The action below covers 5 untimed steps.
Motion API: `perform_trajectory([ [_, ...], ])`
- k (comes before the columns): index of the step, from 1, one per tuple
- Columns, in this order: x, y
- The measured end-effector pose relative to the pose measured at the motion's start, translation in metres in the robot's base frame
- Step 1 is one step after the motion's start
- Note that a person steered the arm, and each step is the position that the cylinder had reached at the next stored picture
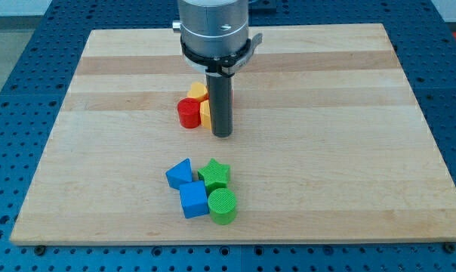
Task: Nudge red circle along with yellow hexagon right a bit
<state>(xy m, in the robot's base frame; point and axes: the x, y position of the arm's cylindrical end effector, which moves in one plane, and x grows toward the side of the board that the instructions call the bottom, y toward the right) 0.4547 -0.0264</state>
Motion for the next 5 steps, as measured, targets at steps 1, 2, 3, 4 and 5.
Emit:
perform_trajectory([
  [1,0.0,0.0],
  [2,0.0,0.01],
  [3,0.005,0.018],
  [4,0.005,0.012],
  [5,0.005,0.034],
])
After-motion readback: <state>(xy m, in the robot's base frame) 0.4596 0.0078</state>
